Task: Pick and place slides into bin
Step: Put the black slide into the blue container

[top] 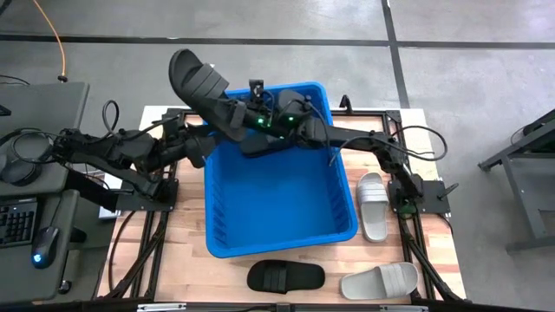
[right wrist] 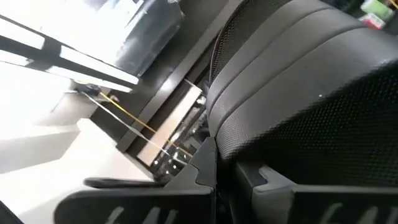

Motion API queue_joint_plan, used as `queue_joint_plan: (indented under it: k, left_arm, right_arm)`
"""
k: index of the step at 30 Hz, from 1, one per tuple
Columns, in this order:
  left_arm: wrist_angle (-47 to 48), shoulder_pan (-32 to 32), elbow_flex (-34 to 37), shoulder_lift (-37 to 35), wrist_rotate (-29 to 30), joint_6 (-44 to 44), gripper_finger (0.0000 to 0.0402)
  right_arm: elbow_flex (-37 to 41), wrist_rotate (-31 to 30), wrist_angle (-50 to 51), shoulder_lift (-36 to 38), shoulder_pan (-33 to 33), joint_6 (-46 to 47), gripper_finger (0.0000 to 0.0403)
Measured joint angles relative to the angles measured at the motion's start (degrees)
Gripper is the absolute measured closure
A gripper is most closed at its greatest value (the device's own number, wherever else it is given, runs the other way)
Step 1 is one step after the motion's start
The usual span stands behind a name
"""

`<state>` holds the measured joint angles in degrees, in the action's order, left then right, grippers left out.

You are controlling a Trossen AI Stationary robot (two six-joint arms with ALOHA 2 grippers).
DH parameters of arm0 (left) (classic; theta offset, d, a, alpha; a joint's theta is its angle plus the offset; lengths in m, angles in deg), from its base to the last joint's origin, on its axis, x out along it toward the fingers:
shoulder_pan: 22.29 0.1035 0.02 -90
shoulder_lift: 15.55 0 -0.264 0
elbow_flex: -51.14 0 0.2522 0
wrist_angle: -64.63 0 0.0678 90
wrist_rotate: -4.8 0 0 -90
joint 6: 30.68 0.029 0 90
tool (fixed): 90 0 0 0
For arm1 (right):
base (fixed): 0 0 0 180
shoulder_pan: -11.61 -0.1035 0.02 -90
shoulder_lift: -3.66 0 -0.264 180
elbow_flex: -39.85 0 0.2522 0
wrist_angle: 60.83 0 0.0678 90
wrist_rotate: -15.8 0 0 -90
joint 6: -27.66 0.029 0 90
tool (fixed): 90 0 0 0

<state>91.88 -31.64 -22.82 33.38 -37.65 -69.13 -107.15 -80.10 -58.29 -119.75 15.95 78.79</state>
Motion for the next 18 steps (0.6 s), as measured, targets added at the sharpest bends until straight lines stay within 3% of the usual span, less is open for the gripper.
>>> queue_joint_plan:
  k: [9,13,18]
  left_arm:
    - [0.6,0.0,-0.1,0.4,1.5,-1.0,0.0062]
    - [0.3,0.0,-0.1,0.5,1.1,1.8,0.0114]
    - [-1.9,0.0,0.0,0.5,0.4,7.0,0.0207]
  right_arm:
    - [-1.6,2.2,-3.0,0.0,-1.7,-3.8,0.0403]
    - [-1.6,4.4,-2.9,-0.1,-1.9,-3.0,0.0403]
    - [-1.6,6.7,-2.3,-0.1,-1.9,0.7,0.0403]
